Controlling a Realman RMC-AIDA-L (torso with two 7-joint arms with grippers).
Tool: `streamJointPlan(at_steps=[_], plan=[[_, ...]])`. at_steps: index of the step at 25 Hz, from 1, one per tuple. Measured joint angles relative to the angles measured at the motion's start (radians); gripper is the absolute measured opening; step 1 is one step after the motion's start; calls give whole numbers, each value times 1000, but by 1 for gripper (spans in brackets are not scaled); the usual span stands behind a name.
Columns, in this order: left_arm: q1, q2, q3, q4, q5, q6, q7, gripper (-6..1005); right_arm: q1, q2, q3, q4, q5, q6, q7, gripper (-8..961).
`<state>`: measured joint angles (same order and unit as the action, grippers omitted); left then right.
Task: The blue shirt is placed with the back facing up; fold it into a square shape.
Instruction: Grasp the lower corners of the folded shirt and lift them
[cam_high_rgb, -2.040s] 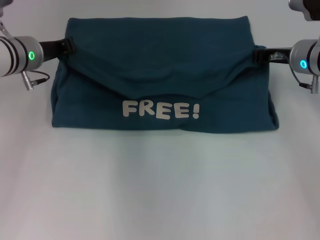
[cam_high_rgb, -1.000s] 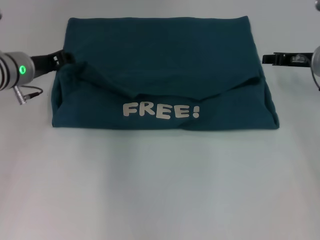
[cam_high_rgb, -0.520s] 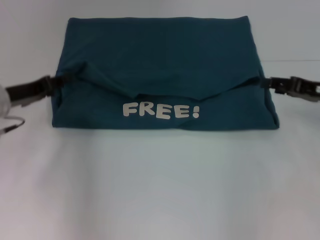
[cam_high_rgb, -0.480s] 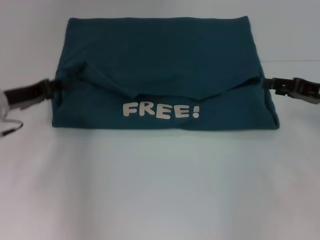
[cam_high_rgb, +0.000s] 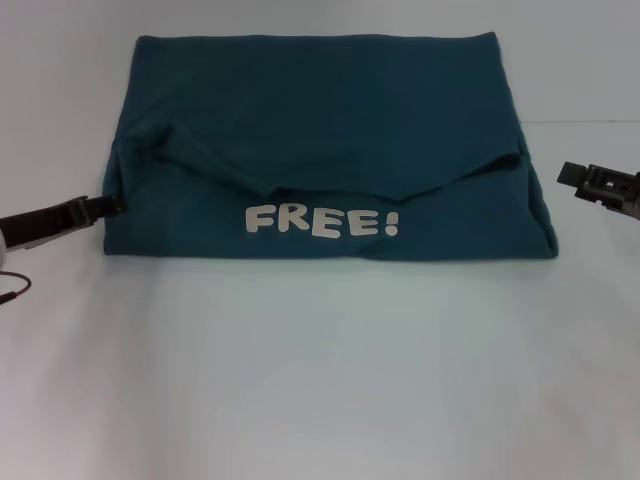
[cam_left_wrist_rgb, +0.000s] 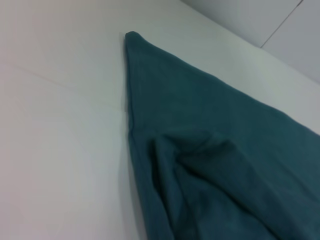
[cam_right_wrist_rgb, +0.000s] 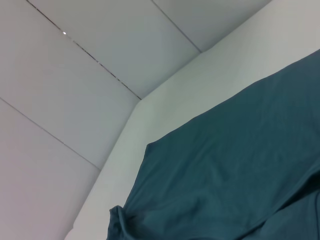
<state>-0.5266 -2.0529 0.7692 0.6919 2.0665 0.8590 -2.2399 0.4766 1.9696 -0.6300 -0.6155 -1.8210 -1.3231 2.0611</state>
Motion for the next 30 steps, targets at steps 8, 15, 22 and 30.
streamJointPlan(at_steps=[8, 15, 22, 30], plan=[[-36, -7, 4, -85, 4, -72, 58, 626, 5, -2, 14, 5, 2, 1, -8, 639], [-38, -15, 5, -95, 6, -68, 66, 607, 0, -2, 22, 6, 3, 0, -10, 639], [-38, -20, 17, -90, 6, -74, 66, 580, -6, -2, 36, 15, 3, -4, -10, 640], [-36, -21, 16, -81, 6, -67, 65, 336, -7, -5, 33, 19, -5, -3, -8, 639]])
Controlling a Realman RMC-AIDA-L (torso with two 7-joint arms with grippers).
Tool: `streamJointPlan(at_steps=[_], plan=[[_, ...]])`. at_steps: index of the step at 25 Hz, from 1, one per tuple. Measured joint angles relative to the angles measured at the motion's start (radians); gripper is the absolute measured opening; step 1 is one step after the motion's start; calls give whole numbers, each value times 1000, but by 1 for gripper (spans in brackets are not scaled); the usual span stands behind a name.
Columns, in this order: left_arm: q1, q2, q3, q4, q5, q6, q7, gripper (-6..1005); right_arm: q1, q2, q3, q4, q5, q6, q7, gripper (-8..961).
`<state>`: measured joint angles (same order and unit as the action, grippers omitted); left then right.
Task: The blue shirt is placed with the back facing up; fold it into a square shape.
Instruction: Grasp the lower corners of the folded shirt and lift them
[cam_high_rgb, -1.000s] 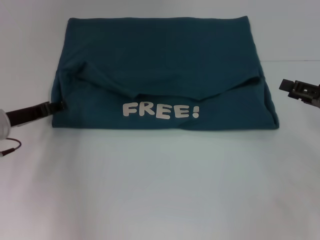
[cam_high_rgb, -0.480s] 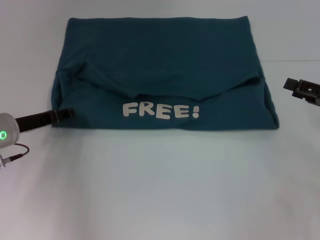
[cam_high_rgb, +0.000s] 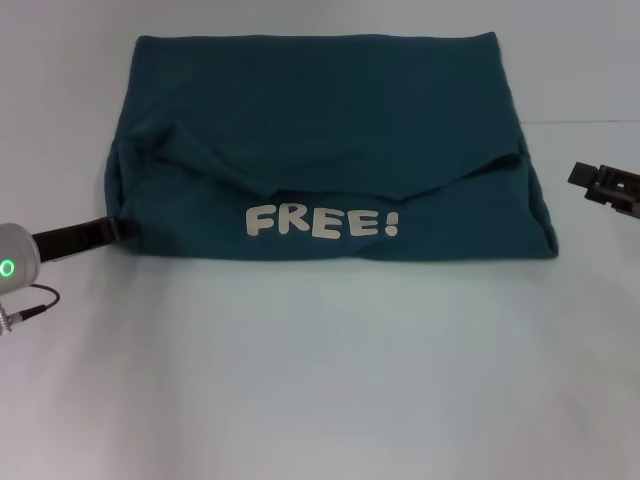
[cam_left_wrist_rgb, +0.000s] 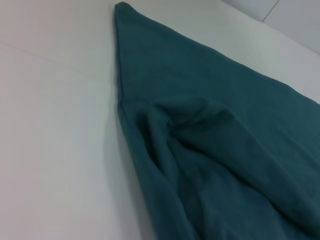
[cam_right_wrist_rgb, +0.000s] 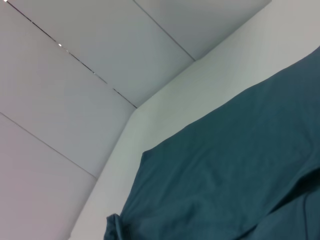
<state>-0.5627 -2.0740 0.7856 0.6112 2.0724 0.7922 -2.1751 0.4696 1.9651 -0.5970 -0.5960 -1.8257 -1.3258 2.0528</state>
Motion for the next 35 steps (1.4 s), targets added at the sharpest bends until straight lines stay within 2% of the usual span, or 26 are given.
streamJointPlan(at_steps=[5, 10, 13, 15, 19, 23, 28, 35], plan=[[6, 1, -2, 20, -4, 28, -6, 146, 8, -23, -6, -3, -68, -1, 38, 639], [-8, 16, -10, 37, -8, 91, -32, 27, 57, -74, -9, -8, -225, -7, 156, 640], [-18, 22, -10, 53, -9, 120, -61, 29, 111, -102, -10, -10, -367, -3, 253, 640], [-25, 21, -10, 66, -9, 129, -71, 30, 149, -108, -10, -10, -454, 6, 306, 640], [-38, 18, -10, 72, -9, 131, -72, 33, 216, -98, -11, -10, -574, 40, 357, 639], [-47, 17, -10, 73, -9, 131, -73, 35, 263, -76, -22, 0, -640, 92, 385, 639], [-50, 16, -11, 73, -9, 131, -73, 38, 284, -46, -62, 1, -652, 159, 388, 639], [-53, 17, -11, 73, -10, 135, -74, 43, 302, -15, -115, 18, -653, 265, 389, 640]])
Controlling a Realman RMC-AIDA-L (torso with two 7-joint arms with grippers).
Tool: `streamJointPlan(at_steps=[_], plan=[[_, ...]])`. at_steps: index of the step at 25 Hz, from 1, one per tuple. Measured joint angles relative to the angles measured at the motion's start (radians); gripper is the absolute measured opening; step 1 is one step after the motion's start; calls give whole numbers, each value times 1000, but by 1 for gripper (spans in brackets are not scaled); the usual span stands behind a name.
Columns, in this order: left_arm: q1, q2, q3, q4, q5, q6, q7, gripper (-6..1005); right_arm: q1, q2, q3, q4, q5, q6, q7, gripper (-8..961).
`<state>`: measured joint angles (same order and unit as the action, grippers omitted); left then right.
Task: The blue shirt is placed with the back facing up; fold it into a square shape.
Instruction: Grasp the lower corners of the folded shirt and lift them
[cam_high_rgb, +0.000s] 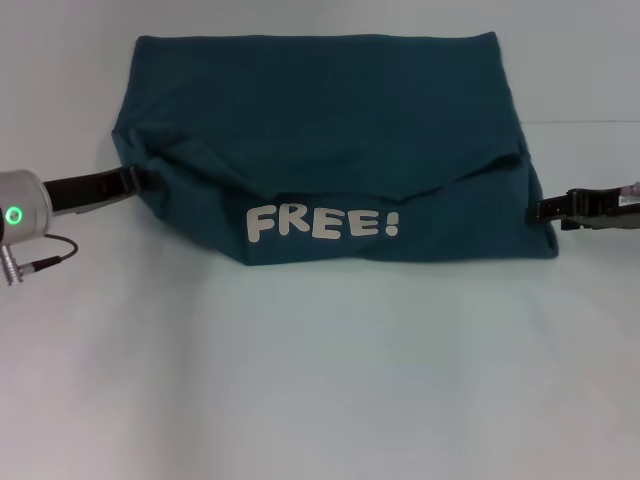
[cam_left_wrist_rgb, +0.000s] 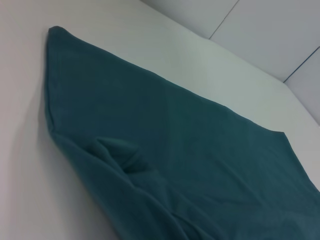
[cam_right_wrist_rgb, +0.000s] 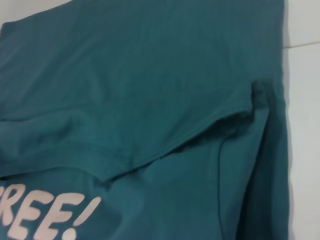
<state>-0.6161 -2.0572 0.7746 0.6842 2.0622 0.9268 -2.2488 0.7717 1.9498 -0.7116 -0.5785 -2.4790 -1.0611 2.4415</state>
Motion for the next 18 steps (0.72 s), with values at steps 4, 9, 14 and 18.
streamJointPlan(at_steps=[4, 9, 14, 18], plan=[[-3, -1, 0, 0, 0, 0, 0, 45, 18, 7, -19, 53, -1, 67, 0, 640], [-6, -1, 0, -2, -1, 0, 0, 49, 27, 16, -38, 74, -1, 96, 1, 639], [-8, -2, 0, -5, -1, -1, 0, 52, 32, 30, -49, 77, -1, 113, -8, 640], [-8, -3, 0, -5, -1, -1, 0, 54, 34, 32, -57, 77, -1, 114, -12, 591]])
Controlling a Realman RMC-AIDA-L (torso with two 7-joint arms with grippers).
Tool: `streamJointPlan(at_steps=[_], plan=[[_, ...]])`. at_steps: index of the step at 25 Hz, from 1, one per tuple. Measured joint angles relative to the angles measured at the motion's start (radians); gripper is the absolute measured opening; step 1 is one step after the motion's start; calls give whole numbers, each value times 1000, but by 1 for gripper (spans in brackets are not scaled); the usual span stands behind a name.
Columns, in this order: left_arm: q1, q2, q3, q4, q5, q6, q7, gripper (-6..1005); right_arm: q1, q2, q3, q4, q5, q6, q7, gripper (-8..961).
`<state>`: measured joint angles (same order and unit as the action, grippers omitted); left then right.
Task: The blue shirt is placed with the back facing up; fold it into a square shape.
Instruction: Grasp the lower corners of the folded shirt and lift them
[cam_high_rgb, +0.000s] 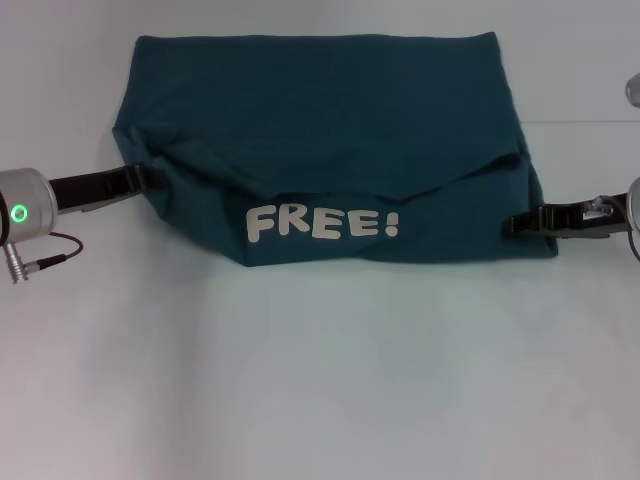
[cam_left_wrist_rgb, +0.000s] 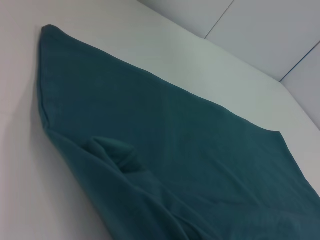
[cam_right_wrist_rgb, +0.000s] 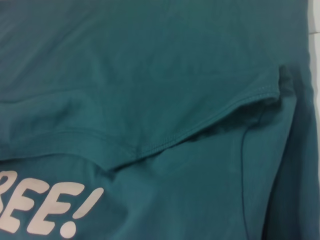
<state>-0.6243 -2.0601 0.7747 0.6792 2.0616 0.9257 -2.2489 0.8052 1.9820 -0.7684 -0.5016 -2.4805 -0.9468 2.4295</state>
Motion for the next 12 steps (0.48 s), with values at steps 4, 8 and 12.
streamJointPlan(at_steps=[4, 8, 12], plan=[[0, 0, 0, -1, 0, 0, 0, 57, 0, 0, -8, 0, 0, -3, 0, 487], [1, 0, 0, -1, 0, 1, 0, 59, -1, 0, -17, -4, 0, -10, -1, 366], [4, 0, 0, -1, 0, 1, 0, 62, -12, -3, -16, -19, 6, -31, -1, 245]])
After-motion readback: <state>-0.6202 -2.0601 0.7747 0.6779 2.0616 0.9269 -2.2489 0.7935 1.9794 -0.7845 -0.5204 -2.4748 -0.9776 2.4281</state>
